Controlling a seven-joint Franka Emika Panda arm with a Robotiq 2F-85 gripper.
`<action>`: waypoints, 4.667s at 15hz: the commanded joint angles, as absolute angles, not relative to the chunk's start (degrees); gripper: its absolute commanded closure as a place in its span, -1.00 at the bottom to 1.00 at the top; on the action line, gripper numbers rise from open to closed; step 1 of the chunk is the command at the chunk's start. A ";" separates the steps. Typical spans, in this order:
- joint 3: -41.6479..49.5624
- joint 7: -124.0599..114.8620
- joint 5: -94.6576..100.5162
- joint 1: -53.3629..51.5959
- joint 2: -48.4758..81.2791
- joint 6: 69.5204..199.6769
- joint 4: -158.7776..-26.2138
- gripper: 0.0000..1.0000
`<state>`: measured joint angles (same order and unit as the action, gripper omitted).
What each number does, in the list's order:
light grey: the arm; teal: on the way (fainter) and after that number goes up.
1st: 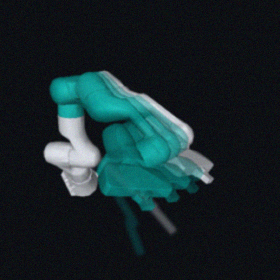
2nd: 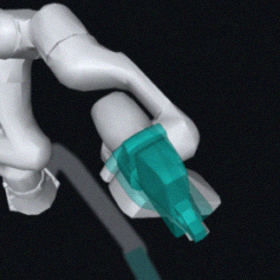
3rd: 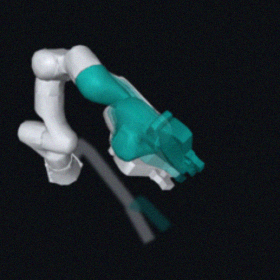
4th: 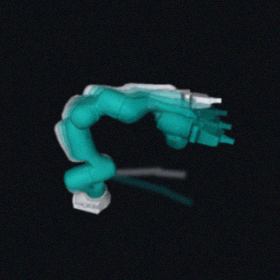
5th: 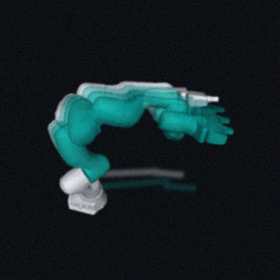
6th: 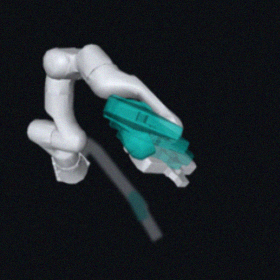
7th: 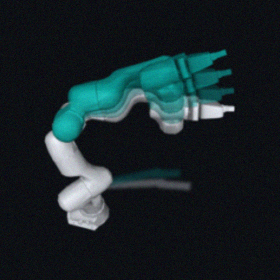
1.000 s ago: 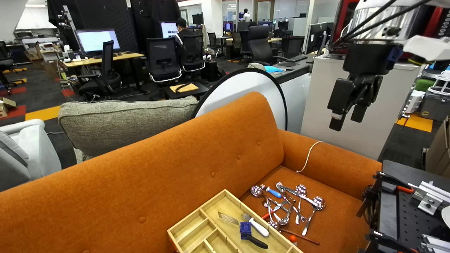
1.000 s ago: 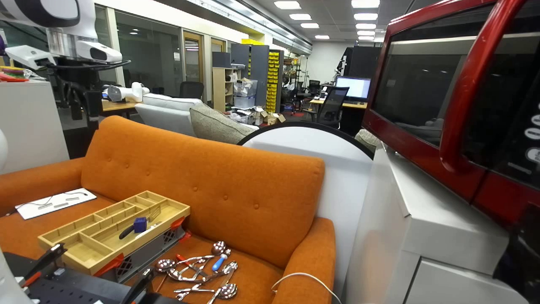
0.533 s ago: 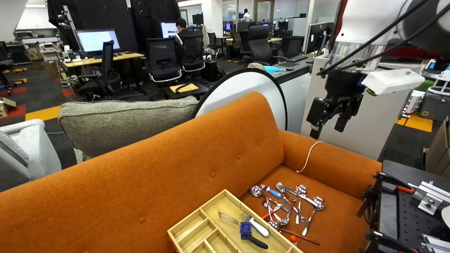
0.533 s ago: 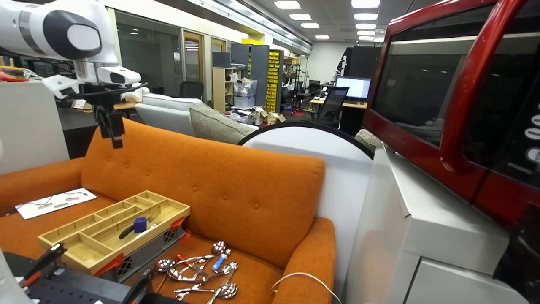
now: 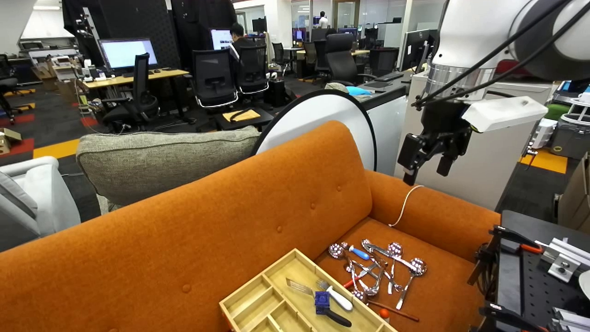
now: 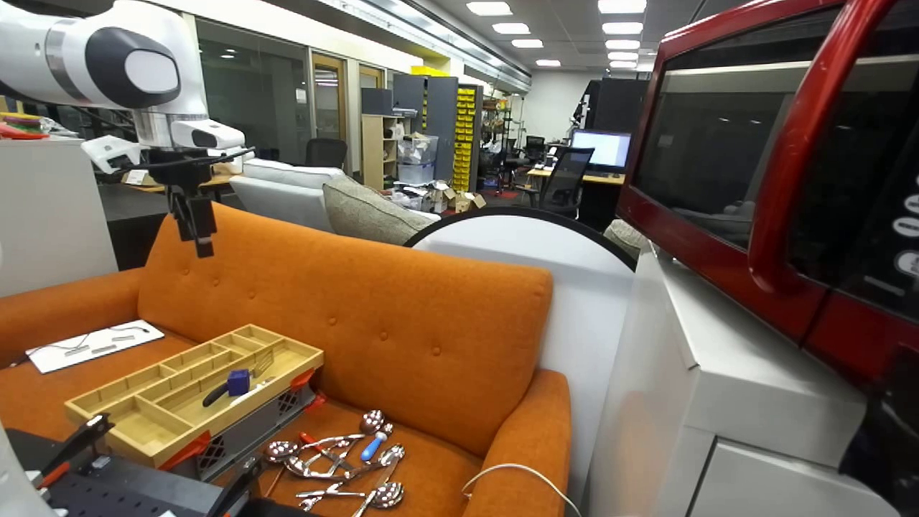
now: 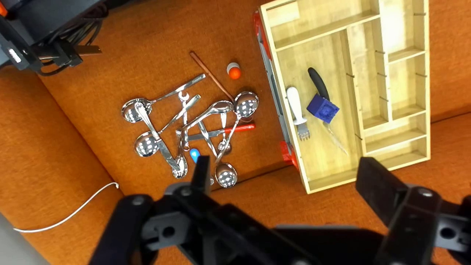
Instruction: Pick up one silver spoon and move it forwards
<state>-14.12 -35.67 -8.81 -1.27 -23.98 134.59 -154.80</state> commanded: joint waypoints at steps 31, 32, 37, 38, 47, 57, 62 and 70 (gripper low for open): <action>-2.19 -59.55 -15.03 -4.10 23.31 155.98 -143.71 -1.00; -2.22 -59.24 -16.11 -3.80 25.51 156.91 -142.72 -1.00; -1.28 -58.19 -18.29 -4.12 31.26 157.11 -140.49 -1.00; -1.23 -58.18 -18.29 -4.19 31.65 157.11 -140.26 -1.00; -1.19 -58.25 -18.19 -4.49 30.42 157.04 -140.59 -1.00; -4.23 -52.70 -28.34 1.03 52.56 162.45 -123.94 -1.00; -1.58 -56.66 -28.69 1.68 66.77 158.67 -110.18 -1.00; -0.61 -58.25 -27.80 1.77 70.27 157.71 -106.06 -1.00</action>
<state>-0.81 -58.42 -27.46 2.03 70.18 157.96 -106.31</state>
